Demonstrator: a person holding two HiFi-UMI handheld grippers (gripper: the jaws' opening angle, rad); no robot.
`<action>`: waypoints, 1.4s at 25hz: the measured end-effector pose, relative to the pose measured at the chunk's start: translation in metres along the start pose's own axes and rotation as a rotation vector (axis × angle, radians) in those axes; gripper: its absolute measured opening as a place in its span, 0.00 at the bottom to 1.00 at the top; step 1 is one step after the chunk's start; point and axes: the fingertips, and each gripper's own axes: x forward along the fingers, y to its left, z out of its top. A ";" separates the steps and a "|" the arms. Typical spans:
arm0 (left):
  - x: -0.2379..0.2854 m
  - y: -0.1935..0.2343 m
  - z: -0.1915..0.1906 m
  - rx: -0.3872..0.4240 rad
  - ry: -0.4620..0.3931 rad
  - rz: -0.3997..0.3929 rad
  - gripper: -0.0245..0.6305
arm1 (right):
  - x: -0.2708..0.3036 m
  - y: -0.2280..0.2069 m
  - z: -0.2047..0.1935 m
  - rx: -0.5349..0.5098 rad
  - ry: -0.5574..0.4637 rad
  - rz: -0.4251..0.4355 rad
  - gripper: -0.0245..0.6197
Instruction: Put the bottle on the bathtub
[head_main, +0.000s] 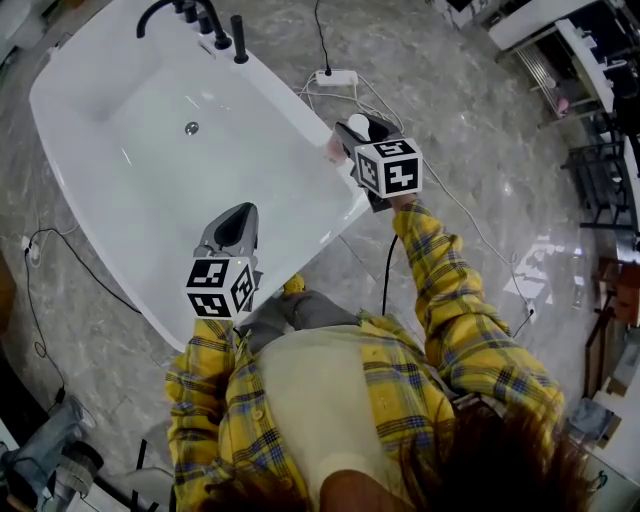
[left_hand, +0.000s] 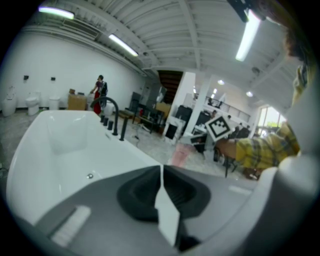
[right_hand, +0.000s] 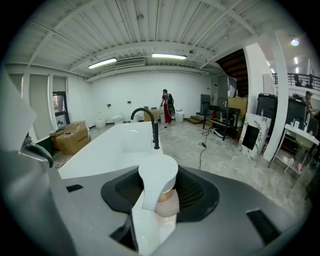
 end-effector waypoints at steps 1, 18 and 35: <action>0.000 0.000 -0.001 -0.001 0.001 0.002 0.07 | 0.002 -0.002 -0.001 0.000 0.001 -0.007 0.32; -0.007 0.007 -0.012 -0.022 0.009 0.011 0.07 | 0.015 -0.013 -0.017 0.005 -0.014 -0.040 0.32; -0.015 0.007 -0.010 -0.019 0.002 0.010 0.07 | 0.015 -0.018 -0.016 0.040 -0.019 -0.039 0.32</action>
